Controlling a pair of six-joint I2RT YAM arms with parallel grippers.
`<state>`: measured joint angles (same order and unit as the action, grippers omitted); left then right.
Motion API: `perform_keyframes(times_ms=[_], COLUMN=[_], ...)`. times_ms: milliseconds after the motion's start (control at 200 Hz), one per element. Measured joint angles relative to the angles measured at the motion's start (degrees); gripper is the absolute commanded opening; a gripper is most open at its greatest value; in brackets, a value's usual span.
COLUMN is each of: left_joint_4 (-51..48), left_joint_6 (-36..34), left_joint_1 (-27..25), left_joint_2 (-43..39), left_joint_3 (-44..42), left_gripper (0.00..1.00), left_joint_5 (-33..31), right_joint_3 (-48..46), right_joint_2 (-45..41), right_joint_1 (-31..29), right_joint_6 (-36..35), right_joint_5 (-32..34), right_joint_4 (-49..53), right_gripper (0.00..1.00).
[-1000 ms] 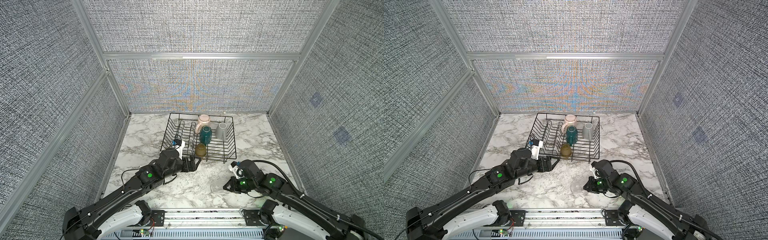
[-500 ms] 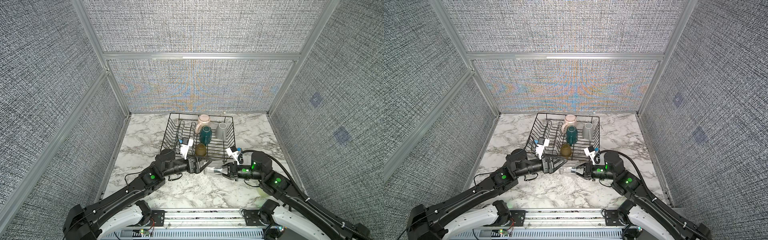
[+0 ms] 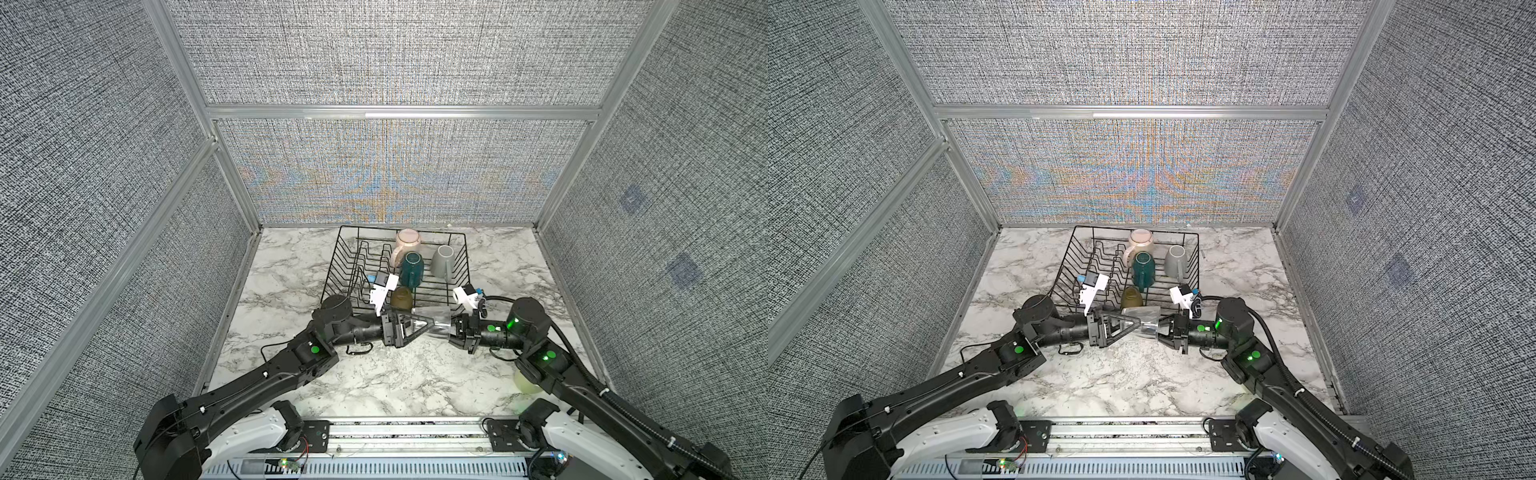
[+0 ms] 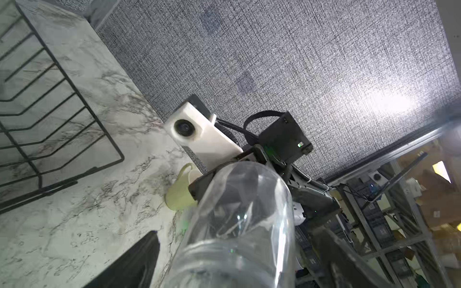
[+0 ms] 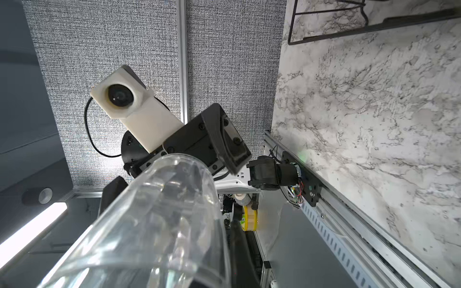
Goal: Load the cups into the dish rack
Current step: 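Grasp the clear cup with the left gripper while the right gripper holds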
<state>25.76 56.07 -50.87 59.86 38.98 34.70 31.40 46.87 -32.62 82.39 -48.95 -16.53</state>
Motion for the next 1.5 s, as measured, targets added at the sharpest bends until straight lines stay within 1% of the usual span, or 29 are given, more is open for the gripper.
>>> perform_keyframes(times_ms=[180,340,560,655,795,1025,1090,1150,1196,1361,1501], left_joint_4=[1.4,1.55,1.57,1.55,1.95,2.82,2.8,2.8,2.89,3.04,3.69], left_joint_6=[1.18,1.38,1.42,1.68,2.34,2.45,2.45,2.4,2.23,1.92,1.36], left_joint_1=[-0.74,-0.87,-0.83,-0.83,-0.83,-0.83,-0.83,-0.79,-0.79,-0.79,-0.76], left_joint_2=[1.9,2.69,4.28,5.11,6.27,6.75,6.75,6.8,6.86,7.72,8.72], left_joint_3=[0.79,1.95,3.52,3.8,4.09,3.61,3.48,3.48,3.63,4.35,4.72], left_gripper=[0.96,0.96,0.94,0.9,0.81,0.78,0.79,0.9,0.93,0.94,0.9], left_joint_5=[0.76,1.25,1.22,1.2,1.2,0.63,0.31,-0.09,-0.07,0.17,0.22], right_joint_3=[0.26,0.02,-0.39,-0.66,-1.44,-1.92,-2.75,-3.1,-3.19,-3.3,-3.37], right_joint_2=[1.01,1.68,1.53,1.77,2.14,3.48,3.93,4.63,5.38,7.23,8.11], right_joint_1=[0.68,0.72,0.74,0.74,0.74,0.79,0.81,0.81,0.83,1.01,1.03], right_joint_6=[1.68,3.17,3.06,2.91,2.89,3.48,4.87,6.01,6.91,9.2,10.36], right_joint_5=[-0.98,-1.44,-2.49,-2.56,-2.58,-2.16,-1.66,-1.27,-0.79,-0.11,-0.26], right_joint_4=[-3.04,-4.37,-4.63,-4.48,-4.76,-7.04,-9.16,-11.19,-12.44,-15.93,-17.97], right_gripper=[0.0,0.0,0.0,0.0,0.0,0.0,0.0,0.0,0.0,0.0,0.0])
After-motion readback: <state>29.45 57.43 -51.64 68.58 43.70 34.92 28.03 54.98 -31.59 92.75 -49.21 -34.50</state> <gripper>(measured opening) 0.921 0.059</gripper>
